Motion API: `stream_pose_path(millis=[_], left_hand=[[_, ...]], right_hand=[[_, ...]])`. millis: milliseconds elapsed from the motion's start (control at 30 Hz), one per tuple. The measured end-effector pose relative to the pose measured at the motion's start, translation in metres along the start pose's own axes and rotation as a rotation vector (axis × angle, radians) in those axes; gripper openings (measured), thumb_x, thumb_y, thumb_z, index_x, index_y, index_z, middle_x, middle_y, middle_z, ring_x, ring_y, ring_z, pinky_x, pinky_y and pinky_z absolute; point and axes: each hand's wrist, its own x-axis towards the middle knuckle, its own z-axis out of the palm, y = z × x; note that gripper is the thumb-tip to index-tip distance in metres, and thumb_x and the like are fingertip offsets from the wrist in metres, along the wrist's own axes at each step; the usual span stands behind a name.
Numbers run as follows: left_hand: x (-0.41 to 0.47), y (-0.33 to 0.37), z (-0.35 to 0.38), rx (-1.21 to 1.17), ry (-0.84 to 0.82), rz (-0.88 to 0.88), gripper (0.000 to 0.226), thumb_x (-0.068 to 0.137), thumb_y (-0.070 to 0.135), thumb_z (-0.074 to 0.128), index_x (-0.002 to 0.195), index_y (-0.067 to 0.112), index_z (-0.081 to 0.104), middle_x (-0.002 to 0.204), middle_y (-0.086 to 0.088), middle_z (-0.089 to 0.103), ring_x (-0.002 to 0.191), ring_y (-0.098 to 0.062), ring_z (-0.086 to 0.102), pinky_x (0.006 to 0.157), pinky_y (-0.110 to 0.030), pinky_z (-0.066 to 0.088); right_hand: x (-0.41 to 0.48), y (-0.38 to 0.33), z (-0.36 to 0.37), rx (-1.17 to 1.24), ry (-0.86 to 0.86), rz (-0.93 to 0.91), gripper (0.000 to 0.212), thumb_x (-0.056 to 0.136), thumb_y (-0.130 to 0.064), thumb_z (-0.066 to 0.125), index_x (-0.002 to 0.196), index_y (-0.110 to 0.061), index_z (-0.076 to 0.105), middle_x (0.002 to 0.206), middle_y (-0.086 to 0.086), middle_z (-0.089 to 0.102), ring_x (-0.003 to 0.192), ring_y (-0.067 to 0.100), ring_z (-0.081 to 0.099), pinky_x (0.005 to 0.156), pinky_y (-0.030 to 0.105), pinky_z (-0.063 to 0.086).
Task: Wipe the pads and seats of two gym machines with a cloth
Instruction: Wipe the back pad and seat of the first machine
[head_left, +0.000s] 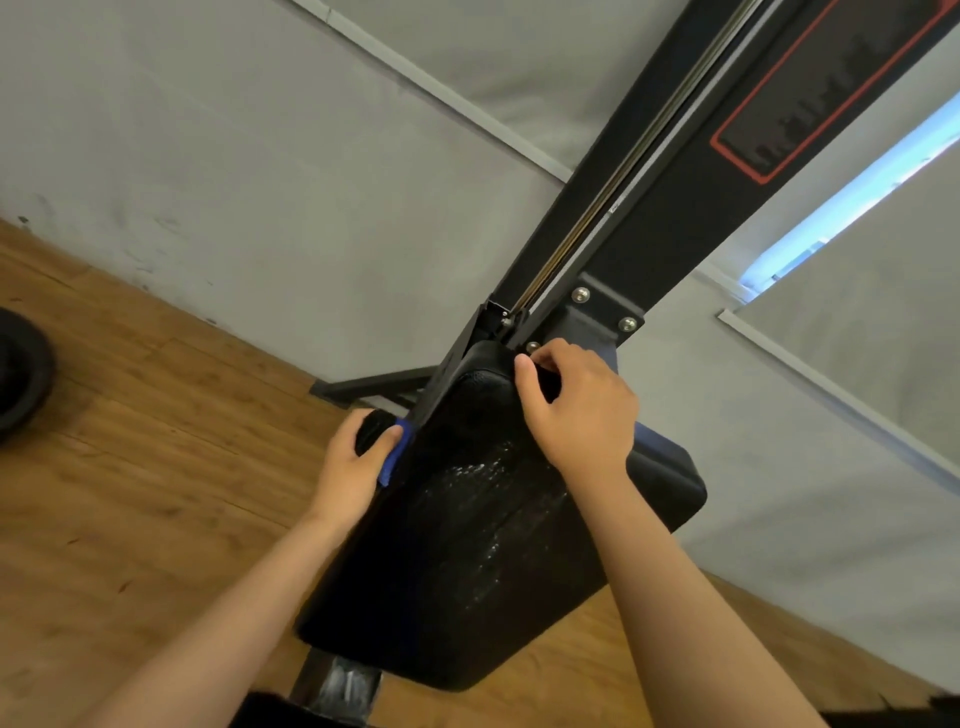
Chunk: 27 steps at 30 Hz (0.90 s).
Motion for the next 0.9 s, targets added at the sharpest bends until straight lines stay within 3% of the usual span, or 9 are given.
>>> stream_pose_path(millis=[133, 333, 433, 567, 767, 900], left_hand=[[0.013, 0.027, 0.013, -0.051, 0.009, 0.096, 0.006, 0.095, 0.020, 0.057, 0.098, 0.017, 0.061, 0.087, 0.000, 0.063, 0.081, -0.006, 0.061, 0.074, -0.019, 0.047], [0.011, 0.011, 0.008, 0.014, -0.007, 0.106, 0.005, 0.096, 0.021, 0.055, 0.098, 0.025, 0.058, 0.091, 0.002, 0.062, 0.082, -0.003, 0.060, 0.075, -0.018, 0.045], [0.000, -0.017, -0.007, 0.111, -0.035, 0.014, 0.005, 0.096, 0.021, 0.054, 0.098, 0.025, 0.056, 0.092, 0.002, 0.060, 0.084, -0.005, 0.059, 0.077, -0.023, 0.044], [-0.011, -0.039, -0.022, 0.102, -0.060, -0.133, 0.008, 0.095, 0.021, 0.054, 0.102, 0.018, 0.058, 0.097, -0.010, 0.062, 0.093, -0.026, 0.061, 0.082, -0.036, 0.048], [-0.002, -0.011, -0.007, 0.034, -0.047, -0.029, 0.012, 0.096, 0.024, 0.053, 0.106, 0.019, 0.057, 0.095, 0.002, 0.060, 0.091, -0.011, 0.058, 0.080, -0.022, 0.042], [-0.001, -0.017, -0.005, 0.056, -0.021, -0.022, 0.020, 0.096, 0.026, 0.052, 0.112, 0.015, 0.056, 0.098, 0.001, 0.060, 0.095, -0.013, 0.058, 0.086, -0.026, 0.045]], right_hand=[[0.000, -0.001, 0.001, 0.007, -0.015, 0.016, 0.051, 0.087, -0.061, 0.025, 0.092, -0.029, 0.064, 0.079, -0.013, 0.061, 0.073, 0.005, 0.053, 0.061, 0.026, 0.044], [0.002, 0.000, 0.001, 0.013, -0.031, 0.007, 0.051, 0.087, -0.061, 0.025, 0.093, -0.028, 0.064, 0.080, -0.011, 0.061, 0.074, 0.006, 0.054, 0.062, 0.029, 0.048], [0.002, 0.000, 0.001, 0.003, -0.024, 0.009, 0.050, 0.087, -0.060, 0.026, 0.092, -0.028, 0.064, 0.079, -0.011, 0.061, 0.074, 0.007, 0.055, 0.061, 0.030, 0.049], [0.002, 0.000, 0.001, 0.013, -0.017, 0.012, 0.052, 0.087, -0.060, 0.025, 0.094, -0.027, 0.065, 0.080, -0.010, 0.061, 0.074, 0.007, 0.055, 0.062, 0.030, 0.049], [-0.001, -0.002, 0.000, 0.015, 0.001, 0.003, 0.050, 0.089, -0.058, 0.026, 0.093, -0.026, 0.065, 0.078, -0.012, 0.058, 0.072, 0.006, 0.053, 0.061, 0.028, 0.045], [-0.001, -0.002, 0.000, 0.010, 0.014, 0.005, 0.051, 0.089, -0.057, 0.026, 0.093, -0.025, 0.065, 0.077, -0.014, 0.053, 0.072, 0.005, 0.050, 0.060, 0.025, 0.039]])
